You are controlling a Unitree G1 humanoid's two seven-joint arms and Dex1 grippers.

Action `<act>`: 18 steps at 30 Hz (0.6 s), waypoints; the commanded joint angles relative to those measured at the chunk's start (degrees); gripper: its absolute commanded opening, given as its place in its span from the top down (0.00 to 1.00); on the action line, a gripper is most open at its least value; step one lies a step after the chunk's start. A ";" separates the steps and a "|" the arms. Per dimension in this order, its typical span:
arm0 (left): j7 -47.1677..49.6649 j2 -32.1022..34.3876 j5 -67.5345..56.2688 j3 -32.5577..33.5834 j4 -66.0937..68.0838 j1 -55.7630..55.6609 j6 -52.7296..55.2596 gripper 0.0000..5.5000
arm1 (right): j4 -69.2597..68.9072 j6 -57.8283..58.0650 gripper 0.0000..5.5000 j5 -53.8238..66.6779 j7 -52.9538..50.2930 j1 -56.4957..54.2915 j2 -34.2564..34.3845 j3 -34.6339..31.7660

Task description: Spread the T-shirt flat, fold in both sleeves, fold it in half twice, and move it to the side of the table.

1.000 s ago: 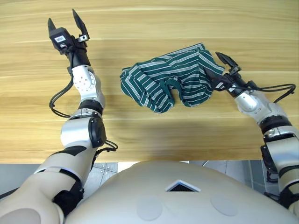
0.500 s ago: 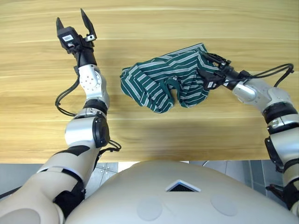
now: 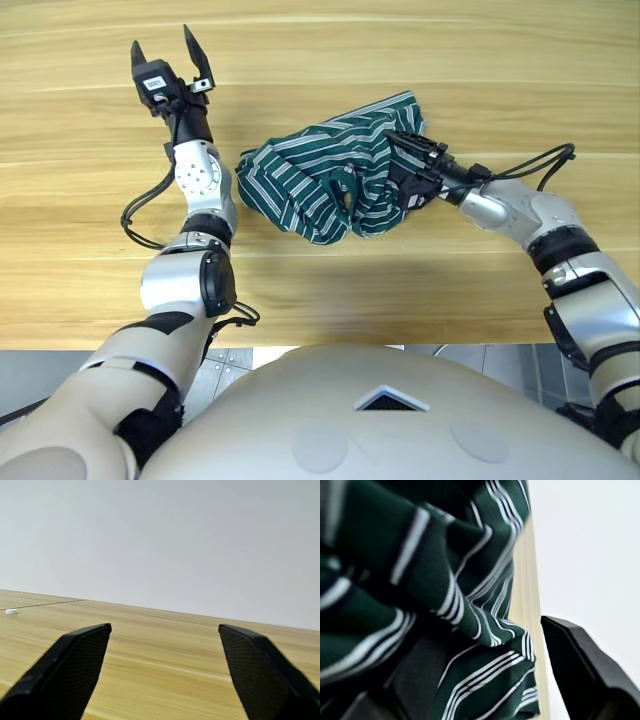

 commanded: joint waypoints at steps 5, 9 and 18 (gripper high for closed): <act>2.60 2.25 3.65 -1.92 0.13 -0.18 0.56 0.27 | -15.78 3.30 0.41 1.69 6.60 8.25 -3.85 -2.59; 3.07 3.19 4.23 -2.22 0.11 0.42 1.12 0.27 | -19.07 5.89 0.41 1.69 -1.20 6.84 -2.37 -9.18; -26.37 -1.53 0.25 -9.41 -5.31 10.48 -6.36 0.27 | -24.38 5.61 0.41 14.38 -6.71 8.10 -1.46 -23.62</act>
